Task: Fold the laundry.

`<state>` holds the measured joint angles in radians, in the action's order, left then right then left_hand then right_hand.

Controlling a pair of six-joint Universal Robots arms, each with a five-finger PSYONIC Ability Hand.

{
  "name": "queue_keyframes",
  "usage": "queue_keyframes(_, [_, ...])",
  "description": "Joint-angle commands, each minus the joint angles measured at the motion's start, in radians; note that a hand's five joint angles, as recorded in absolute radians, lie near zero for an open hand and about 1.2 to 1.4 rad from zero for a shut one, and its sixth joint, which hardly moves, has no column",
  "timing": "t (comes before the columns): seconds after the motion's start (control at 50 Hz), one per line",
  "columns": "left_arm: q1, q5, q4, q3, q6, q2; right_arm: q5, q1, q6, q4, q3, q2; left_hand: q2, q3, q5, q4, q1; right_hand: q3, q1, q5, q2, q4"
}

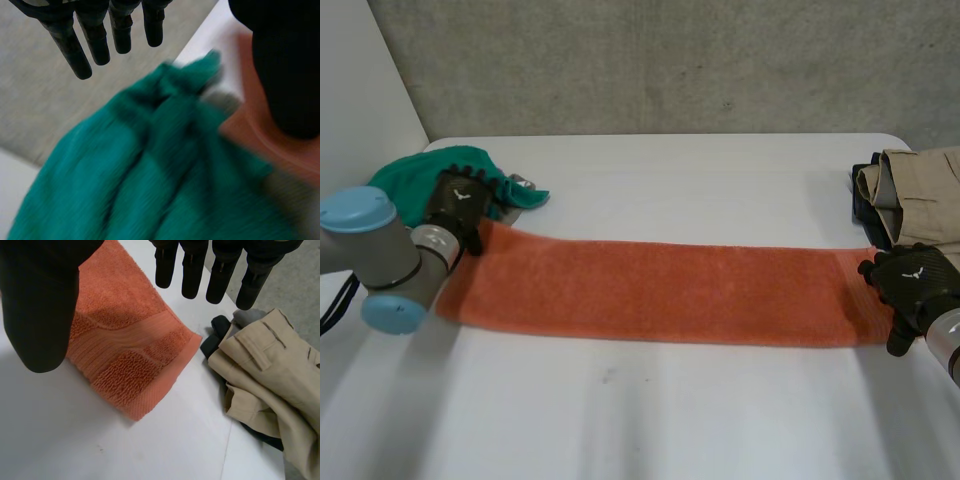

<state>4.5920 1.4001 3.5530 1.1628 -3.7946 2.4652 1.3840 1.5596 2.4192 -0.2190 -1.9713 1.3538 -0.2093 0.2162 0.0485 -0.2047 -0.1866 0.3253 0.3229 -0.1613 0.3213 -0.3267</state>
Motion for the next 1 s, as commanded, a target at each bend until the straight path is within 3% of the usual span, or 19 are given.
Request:
queue_keyframes(0.02, [-0.008, 0.091, -0.034, -0.037, 0.016, -0.004, 0.000, -0.004, -0.002, -0.011, -0.008, -0.039, 0.010, -0.017, -0.024, 0.006, -0.012, 0.091, 0.094, -0.081, 0.095, -0.090])
queue_keyframes(0.24, [-0.062, 0.065, -0.039, 0.178, 0.076, -0.256, -0.006, -0.004, -0.012, -0.071, 0.006, -0.108, 0.025, -0.032, -0.039, 0.021, 0.002, 0.314, 0.317, -0.304, 0.318, -0.313])
queue_keyframes(0.28, [-0.064, 0.048, -0.039, 0.218, 0.108, -0.294, -0.008, -0.006, -0.015, -0.089, 0.012, -0.130, 0.025, -0.032, -0.039, 0.021, 0.002, 0.613, 0.615, -0.602, 0.617, -0.611])
queue_keyframes(0.32, [-0.064, 0.036, -0.037, 0.244, 0.131, -0.319, 0.007, -0.009, -0.022, -0.106, 0.023, -0.143, 0.022, -0.029, -0.036, 0.018, 0.000, 1.069, 1.071, -1.058, 1.072, -1.067])
queue_keyframes(0.46, [-0.065, 0.025, -0.034, 0.346, 0.173, -0.439, 0.081, -0.098, -0.075, -0.126, 0.032, -0.131, 0.028, -0.035, -0.042, 0.023, 0.005, 1.071, 1.073, -1.060, 1.075, -1.070])
queue_keyframes(0.56, [-0.062, 0.022, -0.028, 0.411, 0.173, -0.520, 0.105, -0.274, -0.272, -0.129, 0.066, -0.101, 0.034, -0.041, -0.048, 0.029, 0.011, 1.071, 1.073, -1.060, 1.075, -1.070])
queue_keyframes(0.66, [-0.055, -0.015, -0.026, 0.471, 0.176, -0.598, 0.104, -0.348, -0.449, -0.149, 0.109, -0.094, 0.034, -0.041, -0.048, 0.029, 0.011, 1.071, 1.073, -1.060, 1.075, -1.070])
queue_keyframes(0.84, [-0.055, -0.038, -0.025, 0.532, 0.214, -0.672, 0.012, 0.104, -0.393, -0.313, 0.207, -0.064, 0.034, -0.041, -0.048, 0.029, 0.011, 1.071, 1.073, -1.060, 1.075, -1.070])
queue_keyframes(0.92, [-0.062, -0.038, -0.025, 0.549, 0.237, -0.696, -0.083, 0.311, -0.374, -0.385, 0.218, -0.051, 0.034, -0.041, -0.048, 0.029, 0.011, 1.071, 1.073, -1.060, 1.075, -1.070])
queue_keyframes(1.0, [-0.065, -0.038, -0.025, 0.563, 0.259, -0.715, -0.204, 0.538, -0.388, -0.399, 0.221, -0.146, 0.034, -0.041, -0.048, 0.029, 0.011, 1.071, 1.073, -1.060, 1.075, -1.070])
